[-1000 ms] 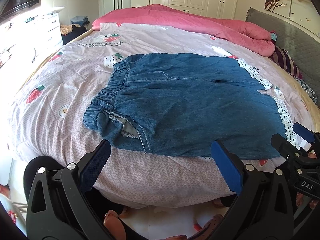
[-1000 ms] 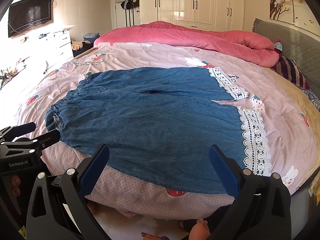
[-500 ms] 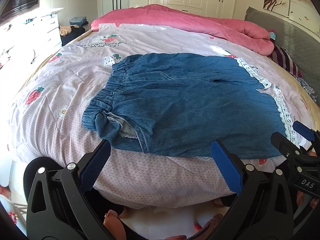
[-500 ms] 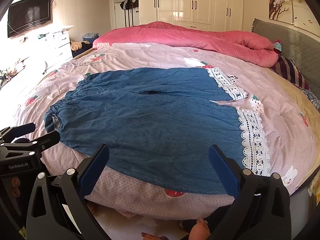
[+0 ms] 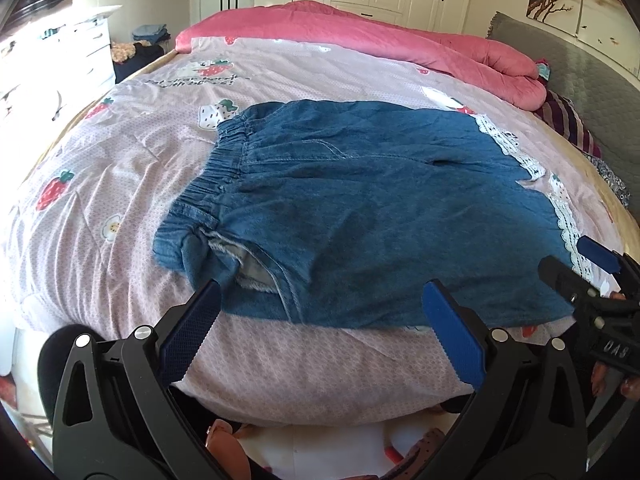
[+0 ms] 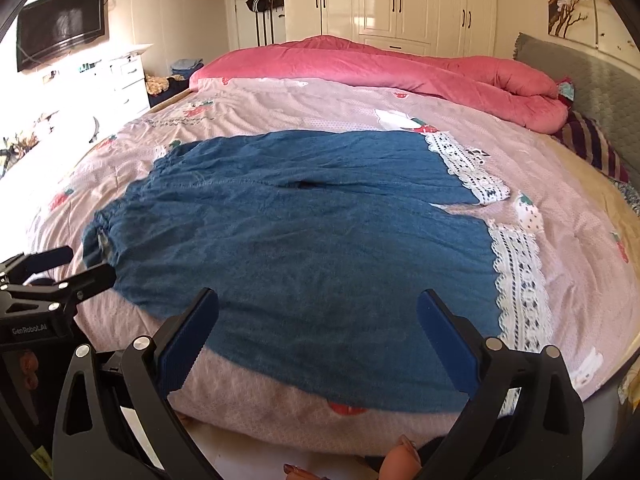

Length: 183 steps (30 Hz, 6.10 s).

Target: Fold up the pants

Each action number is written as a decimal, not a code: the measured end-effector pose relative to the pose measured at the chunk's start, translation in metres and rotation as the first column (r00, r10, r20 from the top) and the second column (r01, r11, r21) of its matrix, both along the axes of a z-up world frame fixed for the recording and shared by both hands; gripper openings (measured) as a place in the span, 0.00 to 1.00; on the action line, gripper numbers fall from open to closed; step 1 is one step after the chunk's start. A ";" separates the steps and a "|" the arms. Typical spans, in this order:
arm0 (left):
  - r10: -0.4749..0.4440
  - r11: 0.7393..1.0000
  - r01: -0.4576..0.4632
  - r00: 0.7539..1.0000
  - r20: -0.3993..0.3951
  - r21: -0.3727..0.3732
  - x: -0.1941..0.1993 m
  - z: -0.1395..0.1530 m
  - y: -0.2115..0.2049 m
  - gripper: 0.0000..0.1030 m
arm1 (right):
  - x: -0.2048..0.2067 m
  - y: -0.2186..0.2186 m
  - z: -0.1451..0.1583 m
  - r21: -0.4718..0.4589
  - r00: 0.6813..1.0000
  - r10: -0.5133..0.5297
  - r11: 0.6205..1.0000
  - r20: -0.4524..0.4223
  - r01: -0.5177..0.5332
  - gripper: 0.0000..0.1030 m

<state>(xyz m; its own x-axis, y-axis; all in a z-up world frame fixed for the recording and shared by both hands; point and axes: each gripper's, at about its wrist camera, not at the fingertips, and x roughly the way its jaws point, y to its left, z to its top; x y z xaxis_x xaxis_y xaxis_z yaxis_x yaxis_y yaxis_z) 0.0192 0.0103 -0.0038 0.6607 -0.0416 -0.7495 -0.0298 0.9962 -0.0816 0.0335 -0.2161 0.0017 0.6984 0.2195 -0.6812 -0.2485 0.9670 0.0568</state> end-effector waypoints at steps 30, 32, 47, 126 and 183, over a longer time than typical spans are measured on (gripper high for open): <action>-0.136 0.990 0.142 0.978 -0.159 0.026 0.246 -0.040 0.104 0.41 | 0.276 0.093 -0.002 -0.071 0.881 0.441 0.886 -0.170 -0.457 0.96; -0.145 0.989 0.148 0.978 -0.148 0.006 0.246 -0.041 0.107 0.34 | 0.286 0.104 -0.007 -0.112 0.865 0.468 0.864 -0.180 -0.491 0.96; -0.194 0.979 0.196 0.980 0.042 -0.049 0.214 0.011 0.106 0.29 | 0.292 0.175 -0.029 -0.212 0.706 0.655 0.675 -0.269 -0.707 0.09; -0.268 0.963 0.269 0.962 0.052 -0.009 0.021 0.040 0.040 0.57 | 0.017 0.060 0.012 0.086 0.902 0.431 0.898 0.019 -0.431 0.52; -0.552 0.825 0.547 0.834 0.006 -0.145 0.068 -0.035 -0.101 0.20 | 0.288 0.026 -0.041 -0.235 0.923 0.200 0.929 -0.329 -0.286 0.11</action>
